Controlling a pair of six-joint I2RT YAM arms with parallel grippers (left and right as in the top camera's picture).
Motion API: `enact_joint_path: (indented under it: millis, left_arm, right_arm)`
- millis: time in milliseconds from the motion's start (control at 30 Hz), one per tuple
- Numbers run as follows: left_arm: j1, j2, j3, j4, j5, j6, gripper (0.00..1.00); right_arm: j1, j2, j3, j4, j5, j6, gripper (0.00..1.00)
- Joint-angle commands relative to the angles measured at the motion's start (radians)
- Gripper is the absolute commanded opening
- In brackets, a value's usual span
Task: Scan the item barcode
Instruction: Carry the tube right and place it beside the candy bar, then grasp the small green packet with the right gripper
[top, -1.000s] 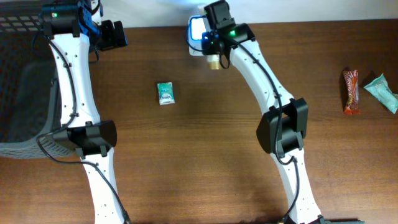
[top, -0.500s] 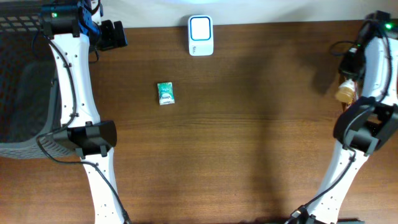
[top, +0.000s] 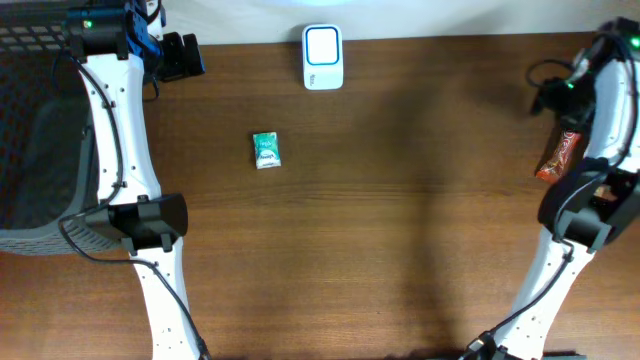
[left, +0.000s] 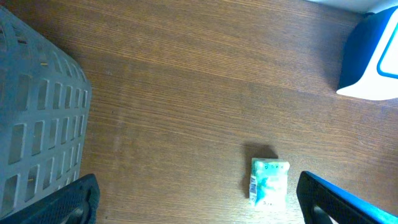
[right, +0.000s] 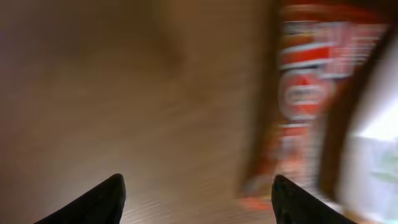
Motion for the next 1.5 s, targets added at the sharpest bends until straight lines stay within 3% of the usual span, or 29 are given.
enact_joint_path:
  millis: [0, 167, 233, 433, 600, 733, 833, 1000, 1167, 1200, 1267, 1367, 1467]
  left_arm:
    - [0.002, 0.002, -0.006, -0.001, 0.007, 0.013, 0.99]
    - [0.002, 0.002, -0.006, -0.001, 0.008, 0.013, 0.99]
    - [0.002, 0.002, -0.006, -0.001, 0.008, 0.013, 0.99]
    - [0.002, 0.002, -0.006, -0.001, 0.008, 0.013, 0.99]
    - [0.002, 0.002, -0.006, -0.001, 0.008, 0.013, 0.99]
    - [0.002, 0.002, -0.006, -0.001, 0.007, 0.013, 0.99]
    - [0.002, 0.002, -0.006, -0.001, 0.008, 0.013, 0.99]
    - [0.002, 0.002, -0.006, -0.001, 0.008, 0.013, 0.99]
    - [0.002, 0.002, -0.006, -0.001, 0.008, 0.013, 0.99]
    - [0.002, 0.002, -0.006, -0.001, 0.008, 0.013, 0.99]
    - [0.002, 0.002, -0.006, -0.001, 0.008, 0.013, 0.99]
    - [0.002, 0.002, -0.006, -0.001, 0.008, 0.013, 0.99]
    - [0.002, 0.002, -0.006, -0.001, 0.008, 0.013, 0.99]
  right_arm:
    - [0.101, -0.087, 0.010, -0.035, -0.338, -0.001, 0.76]
    - [0.349, -0.060, 0.006, -0.040, -0.410, 0.000, 0.76]
    - [0.463, -0.041, 0.001, 0.006, -0.410, 0.016, 0.83]
    - [0.747, 0.017, -0.087, 0.267, -0.410, 0.233, 0.82]
    - [0.852, 0.028, -0.265, 0.495, -0.410, 0.298, 0.78]
    - [0.880, 0.028, -0.428, 0.702, -0.439, 0.439, 0.72]
    - [0.893, 0.028, -0.498, 0.807, -0.492, 0.447, 0.70]
    - [0.902, 0.030, -0.502, 0.820, -0.482, 0.447, 0.52]
    - [0.930, 0.030, -0.502, 0.829, -0.452, 0.447, 0.44]
    - [0.933, 0.030, -0.502, 0.829, -0.436, 0.447, 0.36]
    - [0.932, 0.030, -0.502, 0.827, -0.443, 0.447, 0.04]
    - [0.909, 0.027, -0.490, 0.827, -0.595, 0.440, 0.04]
    - [0.835, 0.026, -0.447, 0.830, -0.979, 0.312, 0.04]
